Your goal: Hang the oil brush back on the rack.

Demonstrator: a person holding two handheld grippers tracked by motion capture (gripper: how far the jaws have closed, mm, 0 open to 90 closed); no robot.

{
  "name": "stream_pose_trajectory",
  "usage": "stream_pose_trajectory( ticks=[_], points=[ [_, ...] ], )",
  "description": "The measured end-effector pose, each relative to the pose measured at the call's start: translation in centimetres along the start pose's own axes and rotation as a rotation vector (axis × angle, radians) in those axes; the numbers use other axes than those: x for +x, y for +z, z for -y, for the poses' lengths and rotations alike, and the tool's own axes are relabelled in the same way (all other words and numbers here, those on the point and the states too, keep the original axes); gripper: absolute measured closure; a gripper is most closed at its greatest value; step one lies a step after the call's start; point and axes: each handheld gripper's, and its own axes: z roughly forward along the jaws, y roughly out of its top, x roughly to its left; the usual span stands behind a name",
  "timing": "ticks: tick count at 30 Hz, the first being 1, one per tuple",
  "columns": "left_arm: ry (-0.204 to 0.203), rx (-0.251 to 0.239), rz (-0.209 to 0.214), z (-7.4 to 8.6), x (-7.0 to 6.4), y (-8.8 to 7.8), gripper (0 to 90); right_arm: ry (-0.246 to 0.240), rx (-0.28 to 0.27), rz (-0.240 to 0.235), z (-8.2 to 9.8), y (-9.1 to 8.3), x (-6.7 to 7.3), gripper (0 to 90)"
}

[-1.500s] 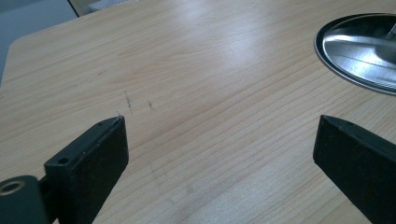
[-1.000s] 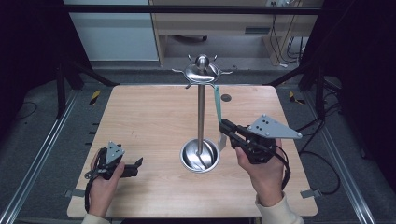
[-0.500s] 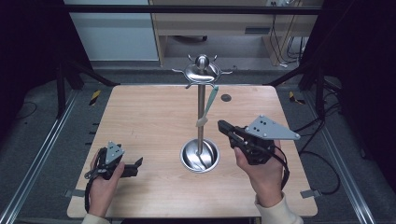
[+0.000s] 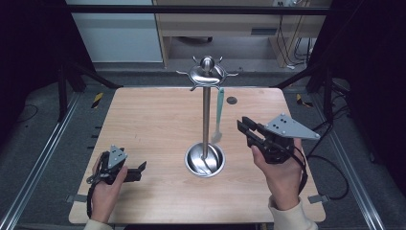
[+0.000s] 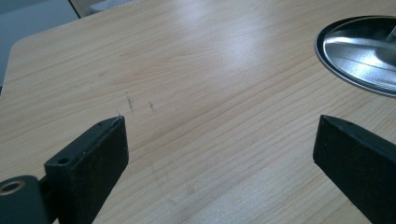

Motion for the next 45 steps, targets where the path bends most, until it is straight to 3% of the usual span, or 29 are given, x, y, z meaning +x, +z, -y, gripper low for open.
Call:
stream_pose_trajectory(
  ticks=[17, 24, 27, 32, 45],
  points=[
    [-0.003, -0.002, 0.001, 0.0, 0.0, 0.0, 2.7, 0.013, 0.089, 0.115, 1.1, 1.3, -2.2, 29.0],
    [-0.006, -0.005, 0.000, 0.0, 0.1, 0.0, 2.7, -0.006, 0.082, 0.181, 1.3, 1.4, -3.0, 15.1],
    [-0.005, -0.005, 0.001, 0.0, 0.1, 0.0, 2.7, -0.007, 0.077, 0.206, 1.4, 1.3, -3.4, 11.5],
    [-0.003, -0.005, 0.001, 0.0, 0.1, 0.0, 2.6, -0.011, 0.083, 0.206, 1.9, 1.2, -4.4, 7.8],
    [0.000, -0.011, -0.004, -0.1, 0.1, -0.1, 2.4, 0.068, 0.081, 0.260, 2.7, -0.7, -8.2, 6.9]
  ],
)
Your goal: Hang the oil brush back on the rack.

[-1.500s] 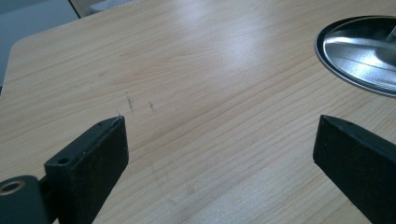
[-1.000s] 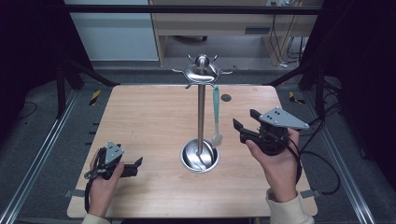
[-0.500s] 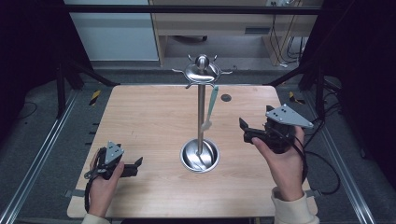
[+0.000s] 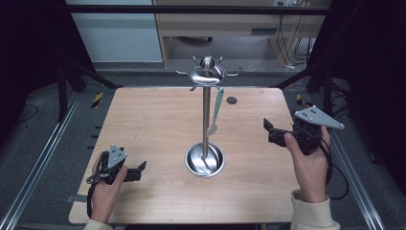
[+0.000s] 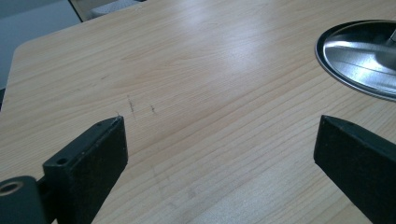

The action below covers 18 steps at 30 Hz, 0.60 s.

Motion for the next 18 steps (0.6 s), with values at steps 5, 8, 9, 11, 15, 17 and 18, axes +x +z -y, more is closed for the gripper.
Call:
stream_pose_trajectory(
  ticks=[5, 8, 9, 11, 15, 17, 18],
  points=[
    [-0.001, -0.005, -0.002, 0.0, 0.0, -0.1, 2.4, 0.019, 0.019, 0.026, 0.7, 0.3, -1.5, 7.7],
    [-0.001, -0.006, -0.002, 0.0, 0.0, -0.1, 2.4, 0.015, 0.044, 0.039, 1.4, 0.8, -2.2, 8.0],
    [-0.001, -0.008, -0.003, 0.0, 0.0, -0.1, 2.4, 0.013, 0.051, 0.042, 1.6, 1.0, -2.4, 8.1],
    [-0.001, -0.008, -0.003, 0.0, 0.0, -0.1, 2.4, 0.021, 0.067, 0.046, 2.1, 1.5, -2.7, 8.2],
    [-0.003, -0.009, -0.003, 0.0, 0.0, -0.2, 2.4, 0.023, 0.106, 0.053, 3.3, 2.7, -3.4, 8.4],
    [-0.002, -0.008, -0.002, 0.0, 0.0, -0.2, 2.4, 0.031, 0.128, 0.053, 3.9, 3.5, -3.7, 8.6],
    [-0.002, -0.008, -0.002, 0.0, 0.0, -0.2, 2.4, 0.030, 0.138, 0.057, 4.2, 3.8, -3.9, 8.8]
  ],
)
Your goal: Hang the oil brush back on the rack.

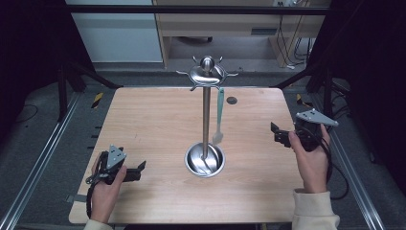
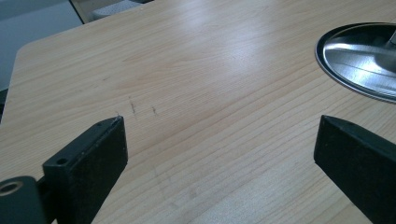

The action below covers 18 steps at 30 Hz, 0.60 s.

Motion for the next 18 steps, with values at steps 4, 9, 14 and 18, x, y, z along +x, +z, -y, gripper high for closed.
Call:
stream_pose_trajectory(
  ticks=[4, 9, 14, 18],
  points=[
    [0.000, -0.001, -0.001, 0.0, 0.0, 0.0, 2.4, 0.011, 0.042, 0.004, 1.1, 1.4, -0.7, 9.2],
    [0.001, -0.003, 0.001, 0.0, 0.0, 0.0, 2.4, 0.025, 0.079, 0.009, 2.2, 2.7, -1.4, 9.6],
    [0.001, -0.003, 0.000, 0.0, 0.0, 0.0, 2.4, 0.031, 0.114, 0.013, 3.1, 3.8, -1.9, 9.7],
    [0.001, -0.003, 0.000, 0.0, 0.0, 0.0, 2.4, 0.040, 0.135, 0.003, 3.9, 4.6, -2.1, 9.9]
  ],
)
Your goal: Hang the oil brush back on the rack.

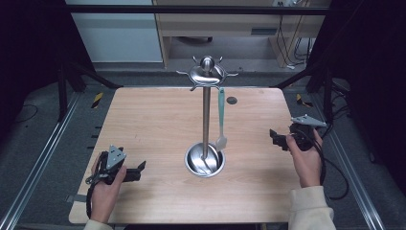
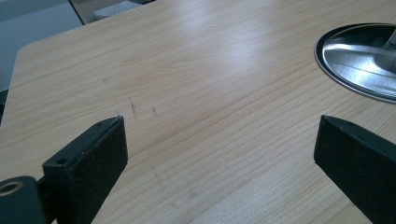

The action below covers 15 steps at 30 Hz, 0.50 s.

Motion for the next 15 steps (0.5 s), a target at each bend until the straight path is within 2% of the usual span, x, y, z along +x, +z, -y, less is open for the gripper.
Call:
stream_pose_trajectory(
  ticks=[6, 15],
  points=[
    [0.001, 0.000, 0.000, 0.0, 0.0, 0.0, 2.4, -0.002, 0.035, -0.009, 0.8, 1.2, 0.1, 10.7],
    [0.001, 0.002, 0.000, 0.0, 0.0, 0.0, 2.4, -0.037, 0.095, -0.033, 1.8, 2.9, 1.0, 10.5]
  ],
)
